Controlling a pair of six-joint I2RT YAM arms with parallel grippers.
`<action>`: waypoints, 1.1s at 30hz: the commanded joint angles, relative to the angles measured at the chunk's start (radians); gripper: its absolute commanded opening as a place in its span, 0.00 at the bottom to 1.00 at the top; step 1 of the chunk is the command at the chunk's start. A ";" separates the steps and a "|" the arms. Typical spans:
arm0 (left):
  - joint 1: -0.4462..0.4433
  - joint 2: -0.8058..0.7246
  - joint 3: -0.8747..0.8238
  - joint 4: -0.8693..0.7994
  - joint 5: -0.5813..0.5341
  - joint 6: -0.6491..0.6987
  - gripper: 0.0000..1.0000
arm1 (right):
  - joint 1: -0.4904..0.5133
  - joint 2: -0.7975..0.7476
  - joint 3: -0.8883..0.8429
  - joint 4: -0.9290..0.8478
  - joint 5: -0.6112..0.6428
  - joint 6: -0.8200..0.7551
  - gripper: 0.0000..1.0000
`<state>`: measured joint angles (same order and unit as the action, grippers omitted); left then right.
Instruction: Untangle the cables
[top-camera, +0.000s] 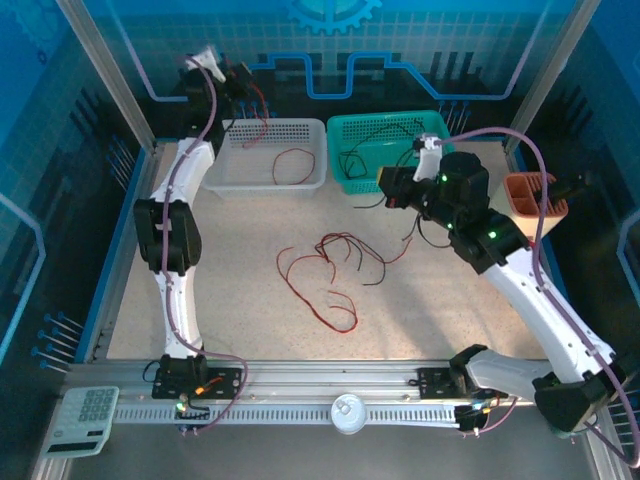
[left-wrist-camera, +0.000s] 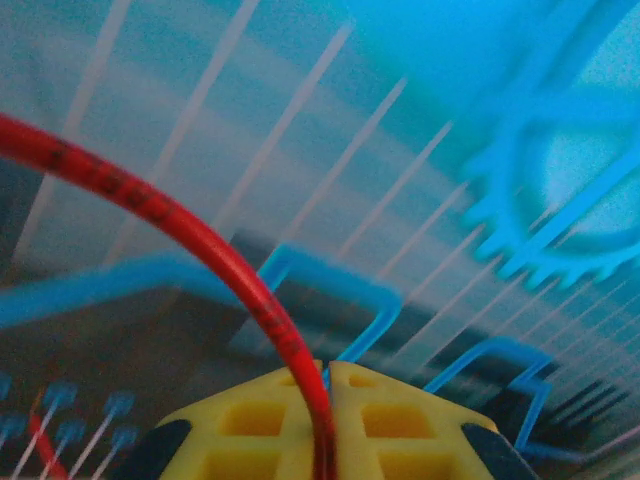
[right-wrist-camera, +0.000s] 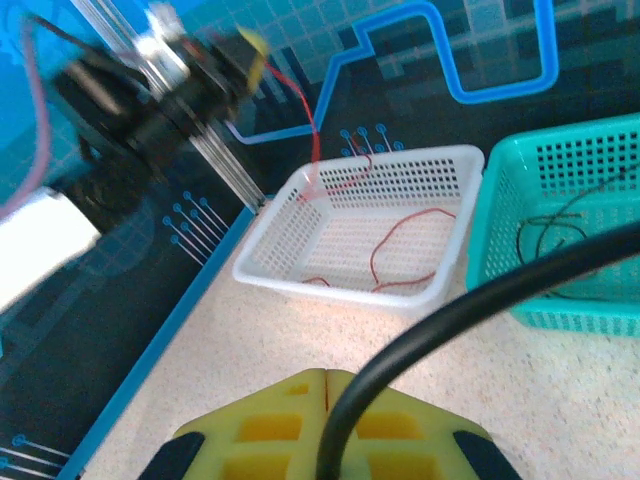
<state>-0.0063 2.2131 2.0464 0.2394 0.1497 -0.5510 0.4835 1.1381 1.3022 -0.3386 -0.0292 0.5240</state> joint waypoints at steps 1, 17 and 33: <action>0.006 -0.083 -0.089 0.084 0.047 0.002 0.16 | -0.015 0.050 0.096 0.066 -0.027 -0.028 0.00; -0.004 -0.123 -0.240 -0.200 -0.076 0.126 0.24 | -0.107 0.392 0.337 0.295 -0.147 -0.012 0.00; -0.007 -0.077 -0.041 -0.363 0.040 0.168 0.99 | -0.225 0.735 0.547 0.347 -0.192 0.051 0.00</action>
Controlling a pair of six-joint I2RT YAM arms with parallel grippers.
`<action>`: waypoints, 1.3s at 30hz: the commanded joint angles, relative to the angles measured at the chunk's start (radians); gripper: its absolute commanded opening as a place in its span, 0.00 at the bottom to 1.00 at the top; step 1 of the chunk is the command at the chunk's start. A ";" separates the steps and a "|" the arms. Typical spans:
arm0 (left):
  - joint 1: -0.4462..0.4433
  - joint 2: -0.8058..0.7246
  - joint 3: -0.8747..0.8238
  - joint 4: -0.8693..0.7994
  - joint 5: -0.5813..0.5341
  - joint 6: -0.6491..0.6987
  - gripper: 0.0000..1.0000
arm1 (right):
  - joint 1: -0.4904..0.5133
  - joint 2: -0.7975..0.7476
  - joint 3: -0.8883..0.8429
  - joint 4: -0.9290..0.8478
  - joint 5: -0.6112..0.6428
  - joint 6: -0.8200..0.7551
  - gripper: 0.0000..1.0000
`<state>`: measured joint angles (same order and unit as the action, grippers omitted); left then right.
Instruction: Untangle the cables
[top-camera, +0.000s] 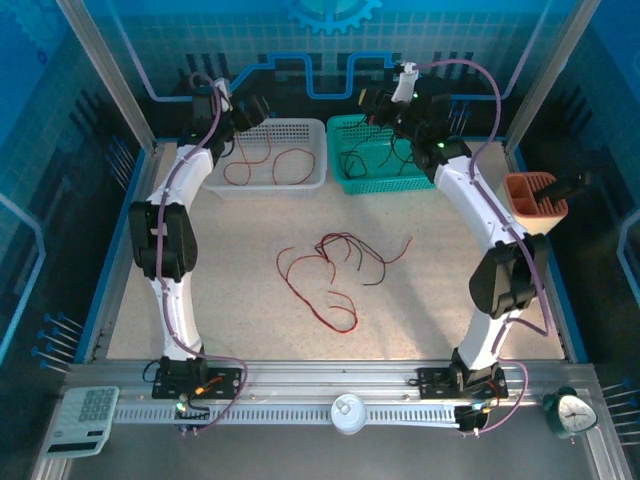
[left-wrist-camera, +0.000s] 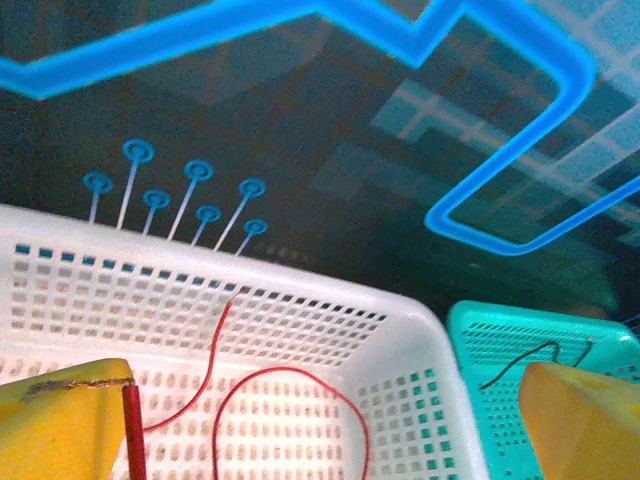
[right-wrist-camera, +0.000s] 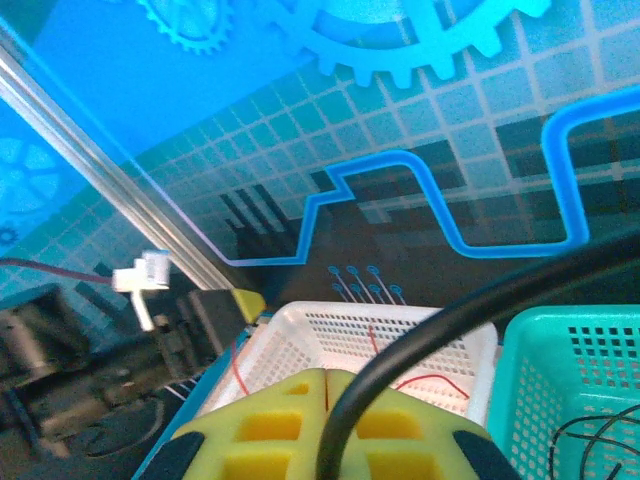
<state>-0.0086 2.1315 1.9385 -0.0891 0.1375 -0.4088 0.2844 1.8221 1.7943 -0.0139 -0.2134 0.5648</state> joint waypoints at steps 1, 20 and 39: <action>-0.005 0.001 0.077 -0.038 0.057 0.023 0.99 | -0.032 0.072 0.074 0.015 -0.006 0.010 0.00; -0.075 0.227 0.526 -0.587 -0.041 0.163 0.99 | -0.079 0.609 0.581 -0.370 0.047 -0.023 0.01; -0.168 0.221 0.537 -0.835 -0.436 0.384 0.99 | -0.103 0.733 0.706 -0.605 0.091 -0.065 0.41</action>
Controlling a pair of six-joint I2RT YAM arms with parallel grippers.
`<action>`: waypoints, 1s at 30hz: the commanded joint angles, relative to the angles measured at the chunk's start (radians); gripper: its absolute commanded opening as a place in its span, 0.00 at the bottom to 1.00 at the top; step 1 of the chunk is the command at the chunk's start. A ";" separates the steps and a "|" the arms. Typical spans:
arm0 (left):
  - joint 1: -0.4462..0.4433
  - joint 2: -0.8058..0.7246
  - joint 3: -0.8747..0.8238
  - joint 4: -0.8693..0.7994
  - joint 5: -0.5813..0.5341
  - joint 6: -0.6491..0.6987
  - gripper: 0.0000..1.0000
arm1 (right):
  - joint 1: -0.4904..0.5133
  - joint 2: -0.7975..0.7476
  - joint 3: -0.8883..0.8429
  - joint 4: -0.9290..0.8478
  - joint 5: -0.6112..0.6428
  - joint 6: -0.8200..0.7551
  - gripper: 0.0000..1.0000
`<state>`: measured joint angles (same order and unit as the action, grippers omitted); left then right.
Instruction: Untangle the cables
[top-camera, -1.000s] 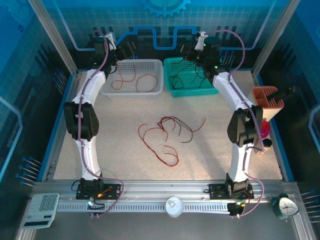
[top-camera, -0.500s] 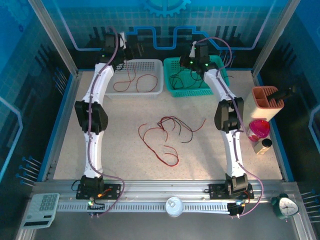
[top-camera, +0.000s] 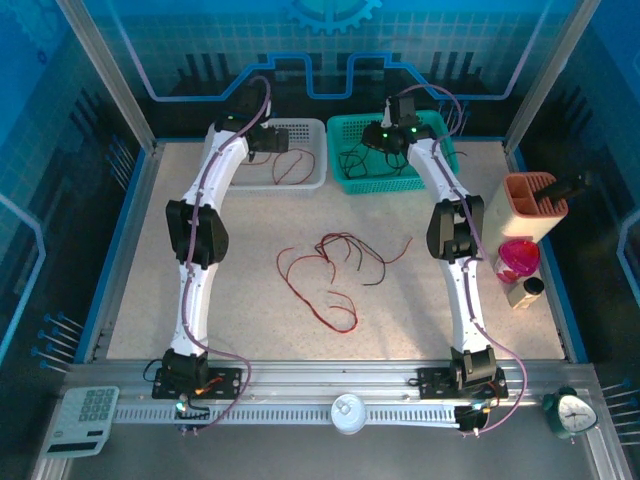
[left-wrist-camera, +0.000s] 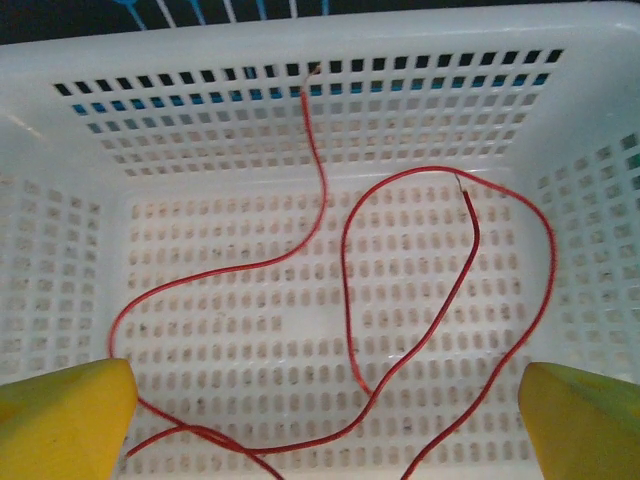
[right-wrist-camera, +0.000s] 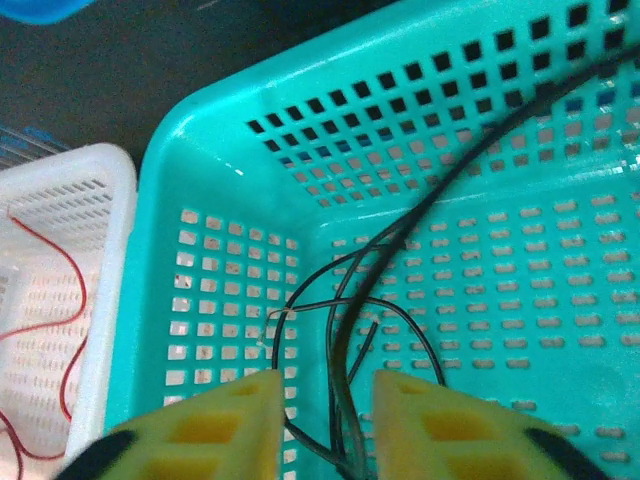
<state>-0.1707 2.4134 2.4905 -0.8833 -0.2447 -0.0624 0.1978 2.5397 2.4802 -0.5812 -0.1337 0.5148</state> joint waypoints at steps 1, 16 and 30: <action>-0.006 -0.068 -0.022 -0.038 -0.054 0.038 0.99 | -0.017 0.013 0.020 -0.041 0.012 -0.015 0.46; -0.030 -0.243 -0.107 0.013 0.095 -0.014 0.99 | -0.044 -0.116 -0.085 -0.106 0.070 0.003 0.82; -0.041 -0.645 -0.623 0.339 0.258 -0.154 0.99 | 0.034 -0.348 -0.225 -0.011 0.020 -0.035 0.81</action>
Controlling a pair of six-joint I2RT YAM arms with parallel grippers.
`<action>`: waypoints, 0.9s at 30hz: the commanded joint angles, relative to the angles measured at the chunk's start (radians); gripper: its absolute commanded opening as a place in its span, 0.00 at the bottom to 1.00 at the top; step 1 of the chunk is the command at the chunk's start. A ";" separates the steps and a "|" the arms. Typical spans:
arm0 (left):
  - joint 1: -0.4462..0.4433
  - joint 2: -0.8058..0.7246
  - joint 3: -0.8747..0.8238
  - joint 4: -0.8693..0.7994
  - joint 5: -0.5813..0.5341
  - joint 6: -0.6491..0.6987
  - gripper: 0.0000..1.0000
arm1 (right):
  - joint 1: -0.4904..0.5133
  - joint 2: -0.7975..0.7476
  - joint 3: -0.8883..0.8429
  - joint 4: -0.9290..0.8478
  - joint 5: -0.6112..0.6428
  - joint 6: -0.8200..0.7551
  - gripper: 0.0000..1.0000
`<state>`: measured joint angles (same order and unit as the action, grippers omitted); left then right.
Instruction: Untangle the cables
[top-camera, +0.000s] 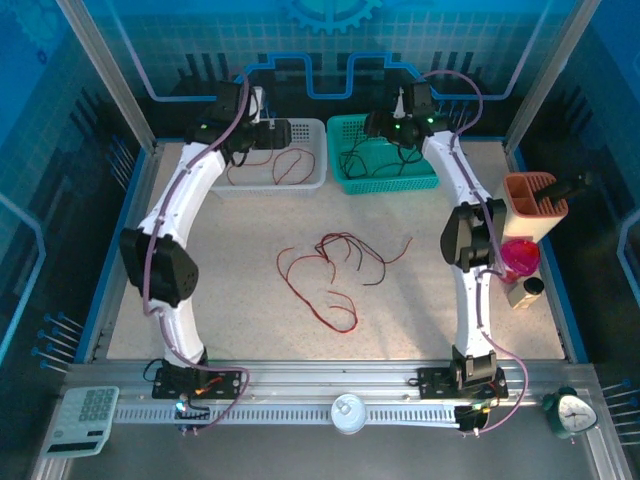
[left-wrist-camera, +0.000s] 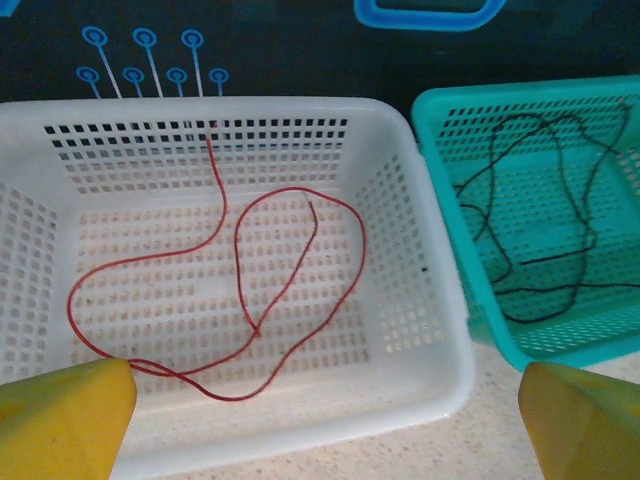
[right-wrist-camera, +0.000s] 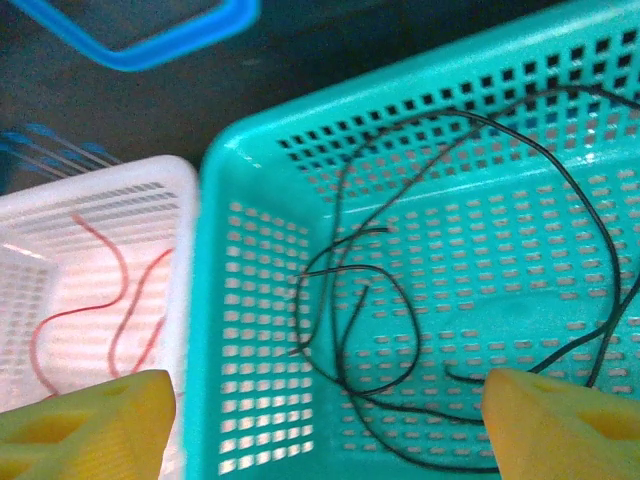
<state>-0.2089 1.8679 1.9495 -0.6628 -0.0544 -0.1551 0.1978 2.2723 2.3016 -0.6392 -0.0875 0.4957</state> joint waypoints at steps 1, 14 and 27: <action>-0.003 -0.128 -0.118 0.140 0.080 -0.076 0.99 | 0.042 -0.100 -0.067 0.060 -0.030 -0.017 0.81; 0.001 -0.451 -0.579 0.368 0.218 -0.265 0.99 | 0.189 -0.435 -0.502 0.219 -0.022 -0.079 0.80; 0.085 -0.663 -0.979 0.635 0.406 -0.586 0.99 | 0.370 -0.651 -0.951 0.241 0.051 -0.141 0.76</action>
<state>-0.1650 1.2316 1.0332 -0.1478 0.2581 -0.6033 0.5442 1.6524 1.4208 -0.4149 -0.0769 0.3759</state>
